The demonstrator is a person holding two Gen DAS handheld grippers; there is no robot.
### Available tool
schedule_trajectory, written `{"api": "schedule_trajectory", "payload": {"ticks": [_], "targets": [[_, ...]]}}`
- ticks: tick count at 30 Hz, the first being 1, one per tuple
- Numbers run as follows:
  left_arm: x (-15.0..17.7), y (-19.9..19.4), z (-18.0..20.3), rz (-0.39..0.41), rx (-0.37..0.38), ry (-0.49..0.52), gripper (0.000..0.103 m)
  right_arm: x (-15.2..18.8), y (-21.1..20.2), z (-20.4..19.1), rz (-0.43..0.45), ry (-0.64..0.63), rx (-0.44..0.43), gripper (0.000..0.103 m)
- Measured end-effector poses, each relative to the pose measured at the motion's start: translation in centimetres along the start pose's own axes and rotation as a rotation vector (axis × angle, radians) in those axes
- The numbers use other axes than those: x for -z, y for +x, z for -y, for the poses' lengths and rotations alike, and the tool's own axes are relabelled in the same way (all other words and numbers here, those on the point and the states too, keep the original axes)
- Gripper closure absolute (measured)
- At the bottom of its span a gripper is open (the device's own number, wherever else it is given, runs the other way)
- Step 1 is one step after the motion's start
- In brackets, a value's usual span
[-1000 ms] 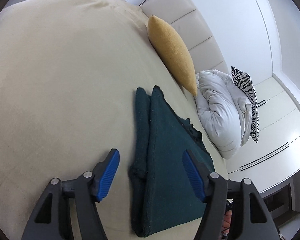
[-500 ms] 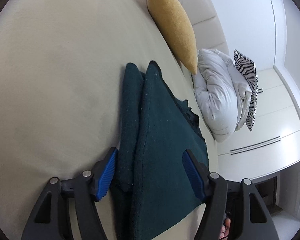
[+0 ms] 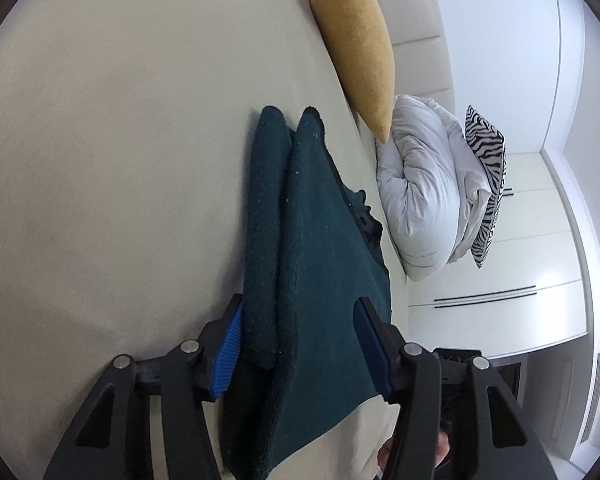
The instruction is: Fold small clothes
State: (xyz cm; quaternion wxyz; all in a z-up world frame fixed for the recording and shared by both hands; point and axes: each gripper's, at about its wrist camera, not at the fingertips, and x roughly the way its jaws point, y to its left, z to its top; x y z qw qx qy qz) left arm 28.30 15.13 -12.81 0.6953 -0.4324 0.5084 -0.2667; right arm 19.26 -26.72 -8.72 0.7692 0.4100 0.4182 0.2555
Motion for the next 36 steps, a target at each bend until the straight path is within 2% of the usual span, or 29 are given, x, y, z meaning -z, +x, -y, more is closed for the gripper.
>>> {"api": "schedule_trajectory", "payload": {"ticks": [1,5,13,16,20,22,25,30,33,36], "targets": [[0.1,0.0,0.1,-0.006,-0.009,0.018,0.051,0.0,0.5,-0.3,-0.012,-0.01,0.007,0.053],[0.2,-0.1,-0.3,-0.009,-0.056,0.031,0.081,0.1,2.7,-1.0,-0.055,-0.03,0.024,0.053],[0.7,-0.7,-0.2,0.033,-0.097,0.076,0.086,0.8,5.0,-1.3,-0.109,-0.052,0.052,0.053],[1.1,-0.7,0.3,0.055,-0.142,0.119,0.086,0.5,5.8,-1.5,-0.115,-0.059,0.049,0.053],[1.3,-0.5,1.3,0.067,-0.2,0.168,0.087,-0.1,8.1,-0.7,-0.151,-0.071,0.111,0.055],[1.5,-0.3,1.9,0.07,-0.233,0.196,0.088,0.0,9.4,0.5,-0.163,-0.046,0.086,0.058],[1.7,-0.2,3.3,0.077,-0.277,0.239,0.089,-0.1,9.1,1.2,-0.142,-0.013,0.039,0.06],[2.5,0.5,7.9,0.073,-0.344,0.341,0.089,-1.6,6.3,2.5,-0.087,0.069,-0.06,0.057],[4.1,3.0,12.5,0.052,-0.368,0.434,0.09,-2.9,3.9,4.4,-0.059,0.131,-0.1,0.056],[6.4,7.4,17.2,0.019,-0.346,0.533,0.09,-4.3,0.2,6.4,0.003,0.174,-0.118,0.056]]}}
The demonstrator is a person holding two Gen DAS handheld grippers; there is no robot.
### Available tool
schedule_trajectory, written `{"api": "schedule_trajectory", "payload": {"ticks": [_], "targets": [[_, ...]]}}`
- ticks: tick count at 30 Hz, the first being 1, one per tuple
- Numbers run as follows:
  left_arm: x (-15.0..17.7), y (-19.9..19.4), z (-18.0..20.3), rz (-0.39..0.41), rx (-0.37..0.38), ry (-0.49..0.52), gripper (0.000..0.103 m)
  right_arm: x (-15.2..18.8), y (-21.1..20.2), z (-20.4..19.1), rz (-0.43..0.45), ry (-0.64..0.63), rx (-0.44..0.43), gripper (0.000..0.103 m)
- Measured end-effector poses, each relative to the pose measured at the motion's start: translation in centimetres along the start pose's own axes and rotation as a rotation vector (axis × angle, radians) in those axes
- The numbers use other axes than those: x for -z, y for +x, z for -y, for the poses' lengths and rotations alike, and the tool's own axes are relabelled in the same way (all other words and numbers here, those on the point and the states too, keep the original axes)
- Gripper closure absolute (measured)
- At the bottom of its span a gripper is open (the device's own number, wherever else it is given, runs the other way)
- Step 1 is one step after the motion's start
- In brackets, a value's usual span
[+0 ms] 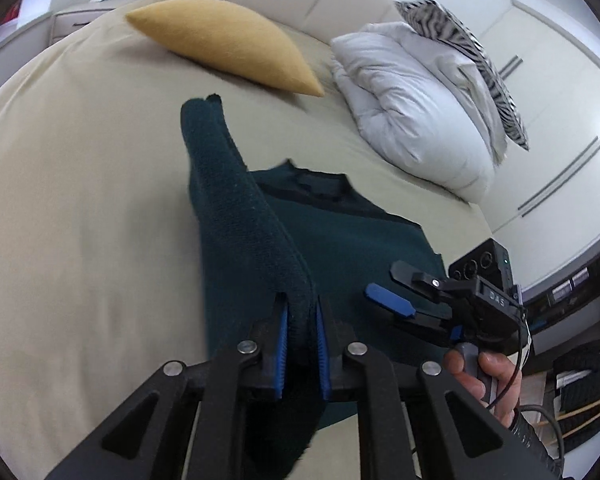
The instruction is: Fold small clothes
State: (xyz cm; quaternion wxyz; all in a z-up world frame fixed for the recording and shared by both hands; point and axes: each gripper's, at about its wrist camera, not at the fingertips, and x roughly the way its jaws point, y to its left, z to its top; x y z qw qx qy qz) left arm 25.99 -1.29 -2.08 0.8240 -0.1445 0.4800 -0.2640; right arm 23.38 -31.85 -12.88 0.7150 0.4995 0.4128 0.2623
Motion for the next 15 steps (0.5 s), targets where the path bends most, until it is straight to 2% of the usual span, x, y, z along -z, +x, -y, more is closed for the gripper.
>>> {"api": "schedule_trajectory", "payload": {"ticks": [2,4,6,9,12,14,15], "targets": [[0.1,2.9,4.2,-0.018,0.031,0.053,0.09,-0.9,-2.3,1.2,0.032,0.031,-0.004,0.056],[0.7,6.2,6.9,-0.046,0.017,0.087,0.09,-1.6,-4.0,2.6,0.044,0.064,0.01,0.056],[1.8,9.1,8.0,-0.07,0.005,0.108,0.089,-2.1,-5.3,4.1,0.049,0.102,0.01,0.056],[3.4,11.8,8.0,-0.145,0.094,0.046,0.095,-2.4,-6.1,5.6,0.051,0.137,-0.025,0.058],[4.7,11.1,9.1,-0.137,0.105,0.103,0.095,-2.6,-5.4,5.1,0.031,0.113,0.002,0.058],[5.0,8.6,9.3,-0.088,0.127,0.127,0.094,-2.5,-4.6,4.4,0.019,0.101,0.03,0.057],[4.9,7.2,9.0,-0.057,0.14,0.135,0.09,-2.6,-4.2,4.3,0.015,0.099,0.041,0.057]]}}
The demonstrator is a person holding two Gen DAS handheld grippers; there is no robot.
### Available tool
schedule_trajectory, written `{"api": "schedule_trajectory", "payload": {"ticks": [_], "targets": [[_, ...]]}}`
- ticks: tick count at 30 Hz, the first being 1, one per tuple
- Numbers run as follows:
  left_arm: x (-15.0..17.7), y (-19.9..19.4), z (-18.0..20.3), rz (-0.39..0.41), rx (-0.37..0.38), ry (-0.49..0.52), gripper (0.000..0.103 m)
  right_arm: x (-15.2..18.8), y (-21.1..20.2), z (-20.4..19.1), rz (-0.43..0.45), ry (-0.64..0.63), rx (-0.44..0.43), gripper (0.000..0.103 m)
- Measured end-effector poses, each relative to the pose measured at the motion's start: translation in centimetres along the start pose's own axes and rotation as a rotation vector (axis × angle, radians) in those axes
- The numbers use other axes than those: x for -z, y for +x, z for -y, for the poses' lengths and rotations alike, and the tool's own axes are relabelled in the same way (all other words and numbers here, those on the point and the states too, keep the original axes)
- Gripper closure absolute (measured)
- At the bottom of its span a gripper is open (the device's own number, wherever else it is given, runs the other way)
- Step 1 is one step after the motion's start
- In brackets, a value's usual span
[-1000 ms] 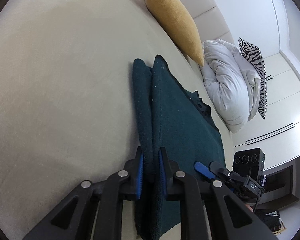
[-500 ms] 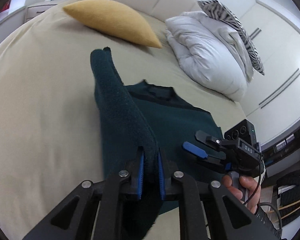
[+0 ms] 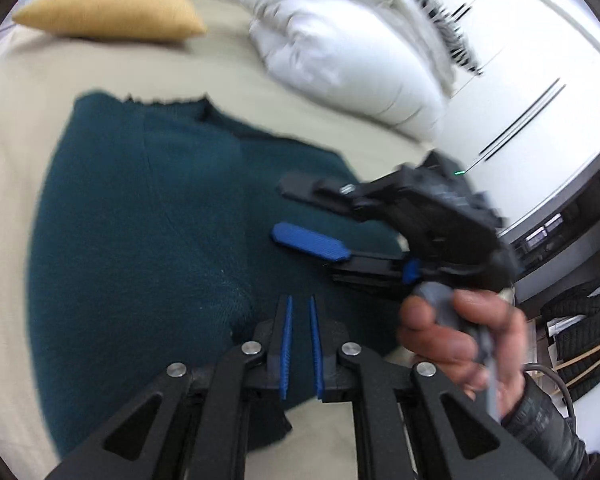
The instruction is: Fold small clothes
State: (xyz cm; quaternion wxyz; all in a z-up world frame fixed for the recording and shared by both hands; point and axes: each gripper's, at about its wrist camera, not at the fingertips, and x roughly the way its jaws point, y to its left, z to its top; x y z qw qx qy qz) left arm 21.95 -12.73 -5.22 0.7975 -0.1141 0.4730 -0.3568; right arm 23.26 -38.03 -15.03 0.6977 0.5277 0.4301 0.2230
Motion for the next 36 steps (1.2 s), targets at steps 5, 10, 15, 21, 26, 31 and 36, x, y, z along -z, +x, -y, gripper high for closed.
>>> {"api": "schedule_trajectory", "payload": {"ticks": [5,10,15,21,26,31,36], "targets": [[0.5,-5.5,-2.9,0.124,-0.014,-0.023,0.083,-0.1,1.9,-1.6,-0.045,-0.027,0.061,0.056],[1.4,-6.1,-7.0,0.126,-0.047,-0.133,0.083,0.3,4.3,-3.2,-0.103,-0.052,0.13,0.056],[2.0,-4.7,-8.7,0.091,-0.031,-0.174,0.083,0.3,7.0,-5.0,-0.126,-0.06,0.174,0.058],[3.1,-4.0,-9.5,0.075,-0.018,-0.199,0.083,1.7,9.0,-6.1,-0.157,-0.14,0.273,0.083],[2.9,-4.5,-8.9,0.083,-0.012,-0.195,0.083,1.7,9.3,-7.6,-0.151,-0.214,0.348,0.088],[2.3,-5.2,-7.0,0.103,0.013,-0.156,0.073,-0.1,6.0,-8.7,-0.129,-0.273,0.377,0.09],[1.3,-5.7,-4.7,0.125,0.022,-0.107,0.063,-2.8,0.9,-8.8,-0.08,-0.292,0.439,0.09]]}}
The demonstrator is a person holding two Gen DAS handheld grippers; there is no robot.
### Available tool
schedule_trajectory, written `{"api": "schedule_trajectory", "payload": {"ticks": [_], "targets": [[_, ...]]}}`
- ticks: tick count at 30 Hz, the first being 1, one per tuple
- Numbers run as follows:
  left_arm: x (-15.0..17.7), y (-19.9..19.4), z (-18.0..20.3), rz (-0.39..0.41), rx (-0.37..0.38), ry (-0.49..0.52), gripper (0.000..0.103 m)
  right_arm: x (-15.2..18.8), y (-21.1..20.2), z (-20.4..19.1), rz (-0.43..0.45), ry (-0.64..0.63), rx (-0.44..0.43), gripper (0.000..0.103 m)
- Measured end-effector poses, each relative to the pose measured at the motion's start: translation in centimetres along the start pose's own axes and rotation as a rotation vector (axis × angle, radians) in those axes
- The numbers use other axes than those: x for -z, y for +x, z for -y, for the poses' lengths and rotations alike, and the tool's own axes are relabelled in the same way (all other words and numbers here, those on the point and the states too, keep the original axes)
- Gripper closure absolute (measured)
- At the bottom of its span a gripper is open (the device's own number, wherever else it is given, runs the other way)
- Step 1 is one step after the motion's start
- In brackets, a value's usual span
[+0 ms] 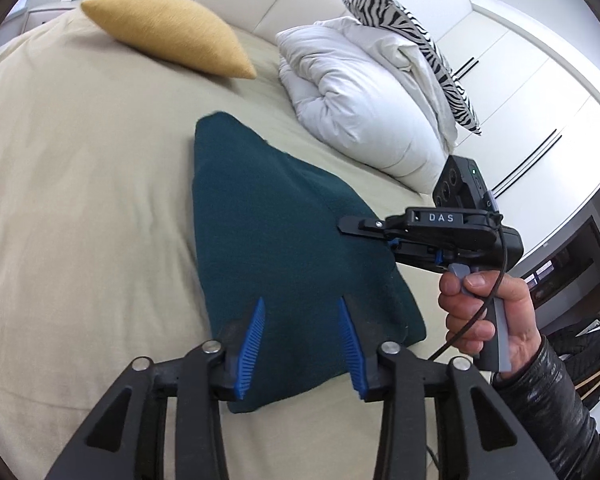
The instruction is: Fold small clothes
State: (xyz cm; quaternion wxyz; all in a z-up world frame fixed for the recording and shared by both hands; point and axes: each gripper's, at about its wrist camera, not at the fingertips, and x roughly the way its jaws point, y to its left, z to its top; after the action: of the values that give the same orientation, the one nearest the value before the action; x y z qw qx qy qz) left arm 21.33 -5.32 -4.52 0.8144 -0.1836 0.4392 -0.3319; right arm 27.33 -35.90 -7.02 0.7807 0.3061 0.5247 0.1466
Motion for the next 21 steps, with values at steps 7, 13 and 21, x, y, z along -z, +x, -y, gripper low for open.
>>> {"api": "schedule_trajectory", "payload": {"ticks": [7,13,21], "targets": [[-0.8,1.7,2.9,-0.022,0.017,0.053,0.061,-1.1,-6.3,6.7,0.037,0.048,0.092,0.09],[-1.9,5.2,5.6,-0.055,0.01,0.106,0.061,-1.0,-7.9,12.6,0.034,0.128,0.121,0.09],[-1.2,9.6,5.7,-0.159,-0.06,0.121,0.061,0.1,-6.5,14.2,0.057,0.201,0.04,0.086]]}}
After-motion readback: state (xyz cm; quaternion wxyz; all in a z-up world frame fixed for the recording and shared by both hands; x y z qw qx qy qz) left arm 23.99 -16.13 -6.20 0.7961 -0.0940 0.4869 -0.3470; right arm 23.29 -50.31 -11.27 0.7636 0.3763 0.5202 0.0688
